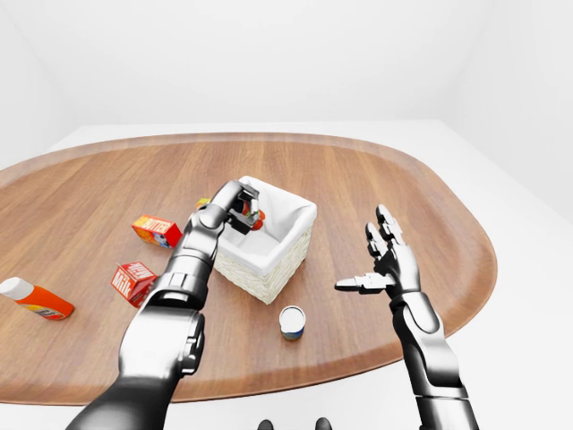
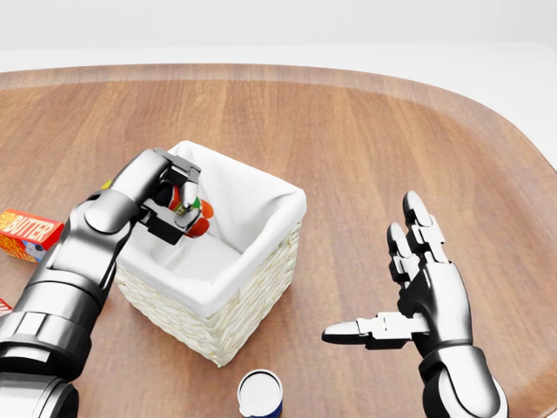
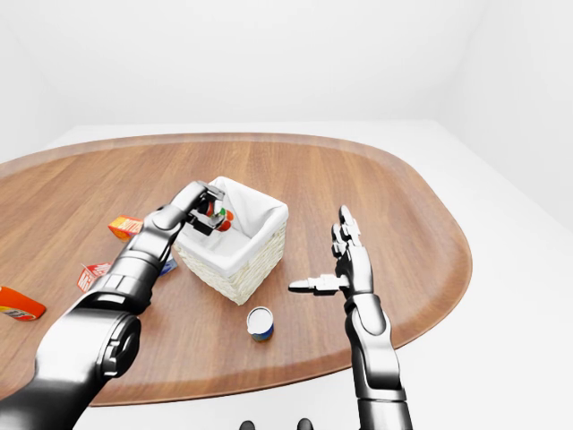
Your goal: Pick up the tomato sauce, and put it in the basket.
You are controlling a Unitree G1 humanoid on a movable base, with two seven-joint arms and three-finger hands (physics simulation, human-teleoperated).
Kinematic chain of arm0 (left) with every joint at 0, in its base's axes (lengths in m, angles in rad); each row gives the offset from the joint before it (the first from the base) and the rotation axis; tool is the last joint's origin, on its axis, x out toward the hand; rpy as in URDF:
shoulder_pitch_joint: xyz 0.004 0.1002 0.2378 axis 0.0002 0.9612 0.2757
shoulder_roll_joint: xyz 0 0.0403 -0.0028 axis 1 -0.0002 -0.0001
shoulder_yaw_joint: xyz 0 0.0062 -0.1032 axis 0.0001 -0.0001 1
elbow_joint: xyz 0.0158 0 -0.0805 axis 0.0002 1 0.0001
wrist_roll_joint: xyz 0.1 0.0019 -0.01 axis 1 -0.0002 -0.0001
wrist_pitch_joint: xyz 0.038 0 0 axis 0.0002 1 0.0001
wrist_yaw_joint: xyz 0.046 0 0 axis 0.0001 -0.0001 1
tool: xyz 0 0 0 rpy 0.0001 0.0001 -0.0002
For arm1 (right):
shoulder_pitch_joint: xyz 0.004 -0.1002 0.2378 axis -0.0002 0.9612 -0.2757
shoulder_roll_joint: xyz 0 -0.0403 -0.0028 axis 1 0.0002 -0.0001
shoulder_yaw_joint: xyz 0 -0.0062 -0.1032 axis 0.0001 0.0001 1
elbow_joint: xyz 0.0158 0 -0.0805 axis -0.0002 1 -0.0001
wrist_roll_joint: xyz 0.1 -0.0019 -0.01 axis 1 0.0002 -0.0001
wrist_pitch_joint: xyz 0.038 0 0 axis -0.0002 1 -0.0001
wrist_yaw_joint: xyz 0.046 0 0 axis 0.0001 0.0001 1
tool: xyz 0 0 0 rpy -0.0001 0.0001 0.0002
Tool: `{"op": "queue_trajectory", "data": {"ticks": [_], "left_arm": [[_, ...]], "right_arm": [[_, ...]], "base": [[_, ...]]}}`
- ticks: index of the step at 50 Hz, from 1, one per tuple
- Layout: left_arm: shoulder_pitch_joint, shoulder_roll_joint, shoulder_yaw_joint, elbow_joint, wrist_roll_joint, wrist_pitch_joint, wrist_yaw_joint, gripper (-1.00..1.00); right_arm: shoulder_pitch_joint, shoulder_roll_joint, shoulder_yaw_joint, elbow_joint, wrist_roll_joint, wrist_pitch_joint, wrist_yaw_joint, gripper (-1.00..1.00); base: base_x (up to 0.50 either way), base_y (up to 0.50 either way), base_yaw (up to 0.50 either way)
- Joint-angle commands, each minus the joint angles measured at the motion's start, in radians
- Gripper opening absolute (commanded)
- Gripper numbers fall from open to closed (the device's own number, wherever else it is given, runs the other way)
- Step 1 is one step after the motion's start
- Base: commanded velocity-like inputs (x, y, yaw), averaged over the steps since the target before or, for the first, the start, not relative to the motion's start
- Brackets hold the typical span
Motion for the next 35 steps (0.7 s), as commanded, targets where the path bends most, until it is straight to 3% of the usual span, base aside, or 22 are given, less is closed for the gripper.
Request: {"op": "queue_trajectory", "data": {"ticks": [1, 8, 10, 11, 12, 13, 14, 15, 35], "left_arm": [[-0.015, -0.003, 0.004, 0.016, -0.012, 0.004, 0.012, -1.0], [-0.011, -0.004, 0.005, 0.033, -0.014, -0.009, 0.018, -1.0], [-0.011, -0.005, 0.004, 0.035, -0.014, -0.009, 0.019, -0.88], [-0.011, -0.005, 0.003, 0.037, -0.013, -0.01, 0.02, -0.56], [-0.011, -0.005, 0.004, 0.038, -0.013, -0.011, 0.02, -0.37], [-0.011, -0.005, 0.004, 0.039, -0.014, -0.01, 0.018, 0.03], [-0.011, -0.005, 0.003, 0.04, -0.012, -0.011, 0.019, 0.65], [-0.012, -0.004, 0.002, 0.045, -0.011, -0.013, 0.021, 1.0], [-0.004, -0.007, 0.004, 0.027, -0.017, -0.001, 0.016, 1.0]], "right_arm": [[0.001, 0.0, 0.001, -0.002, 0.0, 0.0, 0.0, 1.0], [0.002, 0.0, 0.001, -0.001, -0.001, 0.0, 0.0, 1.0], [0.004, 0.0, 0.001, -0.002, -0.001, 0.0, 0.001, 1.0], [0.004, 0.001, 0.002, -0.001, -0.002, 0.0, 0.001, 1.0], [0.004, 0.0, 0.002, -0.003, -0.002, 0.0, 0.0, 1.0], [0.003, 0.001, 0.002, 0.002, -0.002, 0.0, 0.001, 1.0], [0.002, 0.001, 0.002, 0.004, -0.003, 0.0, 0.001, 1.0], [0.002, 0.001, 0.002, 0.002, -0.002, 0.0, 0.0, 1.0], [0.009, 0.0, 0.002, -0.012, -0.003, 0.0, 0.002, 1.0]], "base": [[0.0, 0.0, 0.0], [0.0, 0.0, 0.0], [0.0, 0.0, 0.0], [0.0, 0.0, 0.0], [0.0, 0.0, 0.0], [0.0, 0.0, 0.0], [0.0, 0.0, 0.0], [0.0, 0.0, 0.0], [0.0, 0.0, 0.0]]}}
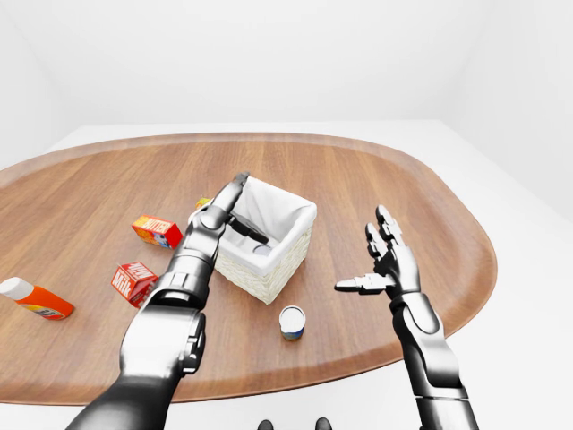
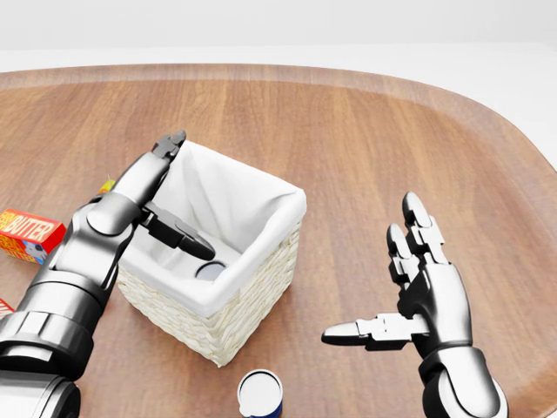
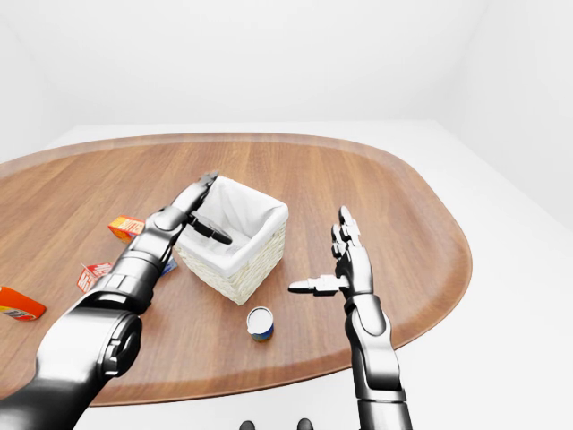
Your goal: Pick up the tomato sauce, and put it in the basket.
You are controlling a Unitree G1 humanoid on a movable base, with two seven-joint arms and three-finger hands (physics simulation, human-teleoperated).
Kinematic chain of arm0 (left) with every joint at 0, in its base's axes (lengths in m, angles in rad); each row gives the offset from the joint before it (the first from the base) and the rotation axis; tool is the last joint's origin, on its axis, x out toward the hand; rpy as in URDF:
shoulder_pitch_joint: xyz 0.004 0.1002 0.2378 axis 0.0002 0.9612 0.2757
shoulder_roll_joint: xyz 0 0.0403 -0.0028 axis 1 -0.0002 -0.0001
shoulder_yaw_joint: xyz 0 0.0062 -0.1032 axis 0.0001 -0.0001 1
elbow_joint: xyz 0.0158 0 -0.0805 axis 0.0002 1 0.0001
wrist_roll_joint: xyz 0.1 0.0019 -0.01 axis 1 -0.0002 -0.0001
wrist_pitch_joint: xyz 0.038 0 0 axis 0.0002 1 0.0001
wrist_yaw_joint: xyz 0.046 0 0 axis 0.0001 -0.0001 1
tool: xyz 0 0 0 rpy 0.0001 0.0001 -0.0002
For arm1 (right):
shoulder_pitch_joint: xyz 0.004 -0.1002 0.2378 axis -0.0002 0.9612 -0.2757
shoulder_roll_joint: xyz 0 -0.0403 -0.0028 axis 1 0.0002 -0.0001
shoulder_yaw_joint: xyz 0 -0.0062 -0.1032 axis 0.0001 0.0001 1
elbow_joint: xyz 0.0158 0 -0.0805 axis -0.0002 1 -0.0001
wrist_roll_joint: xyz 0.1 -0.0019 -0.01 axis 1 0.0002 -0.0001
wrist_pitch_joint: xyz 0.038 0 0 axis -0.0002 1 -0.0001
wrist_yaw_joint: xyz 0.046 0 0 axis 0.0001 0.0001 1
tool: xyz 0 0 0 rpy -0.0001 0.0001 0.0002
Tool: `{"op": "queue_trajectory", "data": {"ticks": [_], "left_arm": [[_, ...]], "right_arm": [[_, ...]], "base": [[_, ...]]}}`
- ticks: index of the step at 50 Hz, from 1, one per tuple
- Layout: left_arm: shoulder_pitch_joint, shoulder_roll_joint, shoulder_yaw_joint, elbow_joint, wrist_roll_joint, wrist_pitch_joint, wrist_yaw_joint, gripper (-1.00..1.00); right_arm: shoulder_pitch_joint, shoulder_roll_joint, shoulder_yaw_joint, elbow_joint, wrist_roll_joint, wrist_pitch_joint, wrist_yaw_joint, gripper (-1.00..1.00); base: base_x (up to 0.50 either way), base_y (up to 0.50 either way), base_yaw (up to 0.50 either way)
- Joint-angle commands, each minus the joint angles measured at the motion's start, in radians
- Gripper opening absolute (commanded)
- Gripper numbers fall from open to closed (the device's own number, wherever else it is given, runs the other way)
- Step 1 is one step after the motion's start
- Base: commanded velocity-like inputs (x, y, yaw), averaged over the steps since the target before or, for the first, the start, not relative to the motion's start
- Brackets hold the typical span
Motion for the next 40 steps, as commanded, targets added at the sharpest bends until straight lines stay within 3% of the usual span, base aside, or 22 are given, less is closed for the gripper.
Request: {"op": "queue_trajectory", "data": {"ticks": [1, 7, 12, 35, 40], "left_arm": [[0.003, -0.001, 0.001, -0.009, -0.004, 0.005, 0.0, 1.0], [0.004, 0.001, 0.005, -0.041, -0.014, 0.02, -0.01, 1.0], [0.04, -0.009, -0.004, -0.156, -0.009, 0.066, -0.033, 1.0], [0.274, -0.065, -0.016, -0.824, 0.024, 0.066, -0.167, 1.0], [0.359, -0.079, -0.015, -1.029, 0.024, 0.066, -0.191, 1.0]], "right_arm": [[0.005, 0.0, 0.0, -0.011, 0.0, 0.0, 0.001, 1.0], [0.002, 0.002, 0.0, 0.001, -0.002, 0.0, 0.001, 1.0], [0.0, 0.001, 0.0, 0.003, -0.001, 0.0, 0.0, 1.0], [-0.002, 0.001, 0.001, 0.011, -0.004, 0.0, -0.001, 1.0], [0.0, 0.002, 0.004, 0.017, -0.007, 0.0, 0.0, 1.0]], "base": [[0.0, 0.0, 0.0], [0.0, 0.0, 0.0], [0.0, 0.0, 0.0], [0.0, 0.0, 0.0], [0.0, 0.0, 0.0]]}}
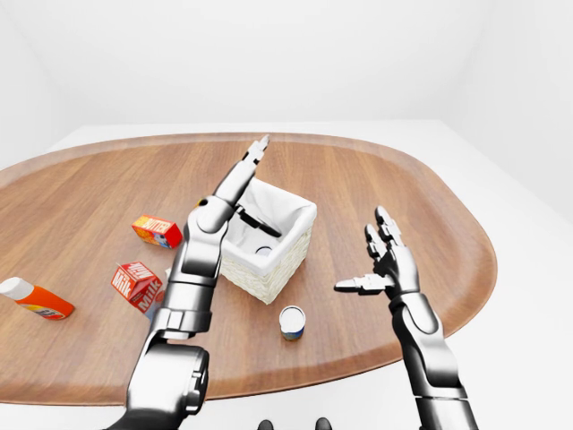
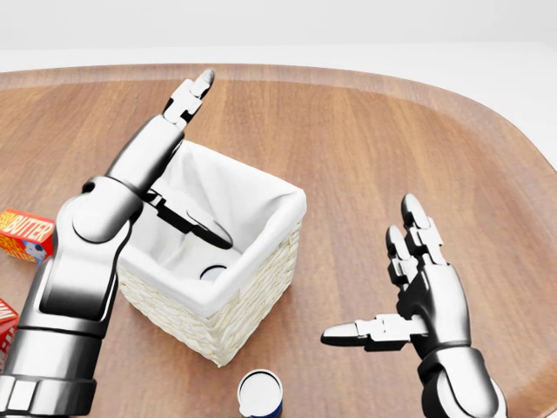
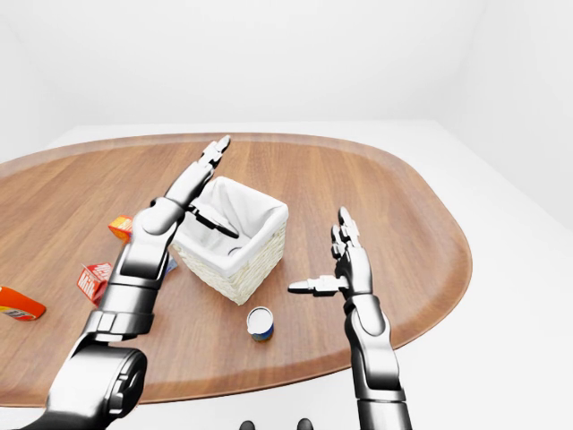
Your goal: Pick up the tomato sauce, and put it in the basket.
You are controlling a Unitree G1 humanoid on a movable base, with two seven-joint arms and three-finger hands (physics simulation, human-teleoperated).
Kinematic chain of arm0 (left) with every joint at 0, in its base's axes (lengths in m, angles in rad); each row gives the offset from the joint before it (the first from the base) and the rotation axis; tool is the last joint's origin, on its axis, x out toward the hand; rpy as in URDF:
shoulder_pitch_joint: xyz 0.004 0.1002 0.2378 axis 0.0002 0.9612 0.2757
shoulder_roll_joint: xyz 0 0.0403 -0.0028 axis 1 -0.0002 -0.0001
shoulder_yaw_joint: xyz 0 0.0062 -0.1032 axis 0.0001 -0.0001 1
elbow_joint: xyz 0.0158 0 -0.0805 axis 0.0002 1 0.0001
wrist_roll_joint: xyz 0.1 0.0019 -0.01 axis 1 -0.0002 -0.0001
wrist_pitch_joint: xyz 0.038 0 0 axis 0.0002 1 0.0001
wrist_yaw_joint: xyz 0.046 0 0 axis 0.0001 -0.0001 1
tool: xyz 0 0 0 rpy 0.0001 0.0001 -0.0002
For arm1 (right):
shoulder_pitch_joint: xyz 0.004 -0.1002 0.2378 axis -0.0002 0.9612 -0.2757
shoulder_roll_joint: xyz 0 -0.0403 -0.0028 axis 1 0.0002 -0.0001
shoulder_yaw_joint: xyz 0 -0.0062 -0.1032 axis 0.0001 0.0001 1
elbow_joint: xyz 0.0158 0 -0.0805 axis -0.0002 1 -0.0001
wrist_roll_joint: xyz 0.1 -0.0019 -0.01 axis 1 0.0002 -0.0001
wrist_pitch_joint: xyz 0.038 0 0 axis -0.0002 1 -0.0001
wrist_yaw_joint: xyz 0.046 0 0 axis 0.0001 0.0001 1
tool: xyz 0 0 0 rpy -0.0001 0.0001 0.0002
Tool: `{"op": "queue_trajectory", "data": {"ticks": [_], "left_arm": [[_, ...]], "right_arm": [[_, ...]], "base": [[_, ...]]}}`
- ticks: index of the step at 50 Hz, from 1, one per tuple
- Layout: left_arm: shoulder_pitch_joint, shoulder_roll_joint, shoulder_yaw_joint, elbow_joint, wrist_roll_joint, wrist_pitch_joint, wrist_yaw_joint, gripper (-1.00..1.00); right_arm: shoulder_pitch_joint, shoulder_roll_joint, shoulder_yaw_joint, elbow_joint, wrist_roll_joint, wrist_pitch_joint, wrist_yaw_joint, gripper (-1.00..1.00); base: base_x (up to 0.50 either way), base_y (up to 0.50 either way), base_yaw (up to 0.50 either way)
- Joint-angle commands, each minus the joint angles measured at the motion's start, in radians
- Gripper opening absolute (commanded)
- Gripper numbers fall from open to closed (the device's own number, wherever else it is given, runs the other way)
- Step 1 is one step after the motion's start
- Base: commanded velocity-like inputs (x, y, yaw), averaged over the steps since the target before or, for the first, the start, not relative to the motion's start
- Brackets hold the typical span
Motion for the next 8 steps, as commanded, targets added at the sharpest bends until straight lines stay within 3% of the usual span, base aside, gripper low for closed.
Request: {"op": "queue_trajectory", "data": {"ticks": [1, 8], "left_arm": [[0.148, -0.03, -0.003, -0.369, 0.007, 0.0, -0.054, 1.0], [0.288, -0.06, -0.031, -0.586, 0.043, 0.0, -0.037, 1.0]], "right_arm": [[0.002, 0.001, 0.003, 0.01, -0.004, 0.0, 0.0, 1.0], [0.009, 0.003, 0.007, 0.012, -0.008, -0.003, 0.002, 1.0]], "base": [[0.0, 0.0, 0.0], [0.0, 0.0, 0.0]]}}
